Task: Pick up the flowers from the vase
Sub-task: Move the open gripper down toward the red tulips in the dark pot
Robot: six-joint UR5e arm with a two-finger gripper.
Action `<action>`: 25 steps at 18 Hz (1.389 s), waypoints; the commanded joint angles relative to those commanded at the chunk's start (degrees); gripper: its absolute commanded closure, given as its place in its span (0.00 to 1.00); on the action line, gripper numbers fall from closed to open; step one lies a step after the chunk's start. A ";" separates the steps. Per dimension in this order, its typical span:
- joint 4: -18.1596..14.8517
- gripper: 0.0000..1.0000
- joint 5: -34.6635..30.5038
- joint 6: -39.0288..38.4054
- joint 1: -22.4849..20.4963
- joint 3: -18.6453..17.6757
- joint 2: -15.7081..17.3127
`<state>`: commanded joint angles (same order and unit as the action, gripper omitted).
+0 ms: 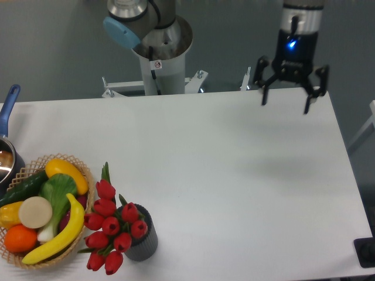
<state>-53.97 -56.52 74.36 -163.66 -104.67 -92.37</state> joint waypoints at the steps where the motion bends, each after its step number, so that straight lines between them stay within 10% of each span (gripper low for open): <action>1: 0.53 0.00 1.05 -0.09 0.79 -0.44 -0.18; 9: 1.58 0.00 14.41 0.17 2.65 -3.08 -1.76; 25: 5.19 0.00 19.52 0.44 7.92 -3.52 -5.54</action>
<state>-48.78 -37.00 74.79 -155.75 -108.19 -97.91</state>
